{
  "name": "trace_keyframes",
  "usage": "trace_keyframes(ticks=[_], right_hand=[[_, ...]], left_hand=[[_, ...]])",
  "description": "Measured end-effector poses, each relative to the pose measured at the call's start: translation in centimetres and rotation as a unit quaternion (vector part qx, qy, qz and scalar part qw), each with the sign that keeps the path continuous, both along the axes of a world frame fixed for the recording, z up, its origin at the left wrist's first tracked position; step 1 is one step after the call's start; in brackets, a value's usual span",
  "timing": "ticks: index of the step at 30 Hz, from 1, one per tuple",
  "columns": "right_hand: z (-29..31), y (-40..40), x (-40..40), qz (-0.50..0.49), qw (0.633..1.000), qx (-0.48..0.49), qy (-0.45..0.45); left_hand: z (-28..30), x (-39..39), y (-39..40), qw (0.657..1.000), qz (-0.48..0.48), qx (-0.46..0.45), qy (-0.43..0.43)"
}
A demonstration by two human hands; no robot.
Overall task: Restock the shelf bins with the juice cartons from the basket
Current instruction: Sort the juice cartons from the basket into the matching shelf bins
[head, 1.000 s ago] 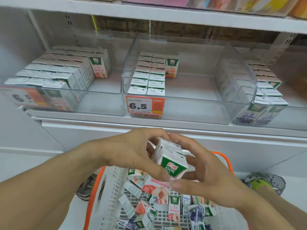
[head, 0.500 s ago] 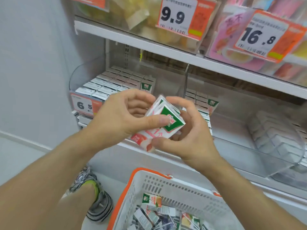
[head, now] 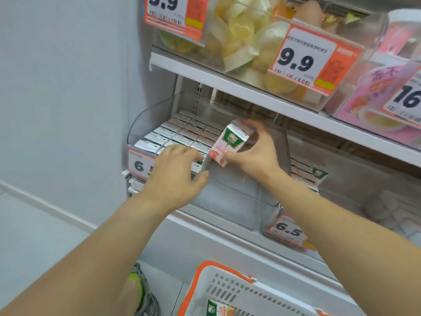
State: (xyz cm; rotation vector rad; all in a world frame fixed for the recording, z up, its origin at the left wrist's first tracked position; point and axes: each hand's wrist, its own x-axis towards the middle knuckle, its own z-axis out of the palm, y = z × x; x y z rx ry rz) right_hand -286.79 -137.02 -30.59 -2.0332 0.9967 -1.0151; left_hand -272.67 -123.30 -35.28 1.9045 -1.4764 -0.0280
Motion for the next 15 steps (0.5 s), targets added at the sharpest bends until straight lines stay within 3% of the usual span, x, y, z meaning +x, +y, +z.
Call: trace_keyframes(ticks=[5, 9, 13, 15], right_hand=[[-2.1, -3.7, 2.7, -0.032, 0.987, 0.026, 0.155], [-2.8, -4.5, 3.3, -0.017, 0.98, 0.043, 0.194], [-4.1, -4.0, 3.7, -0.053, 0.964, -0.019, 0.259], [-4.1, -4.2, 3.5, -0.053, 0.964, 0.013, 0.261]], left_hand=[[-1.2, 0.8, 0.1, 0.999, -0.016, -0.034, 0.01], [-1.7, 0.9, 0.3, 0.999, -0.021, -0.047, 0.007], [-1.8, 1.0, 0.2, 0.998, -0.024, -0.063, 0.007], [-1.8, 0.9, 0.3, 0.997, -0.025, -0.068, 0.006]])
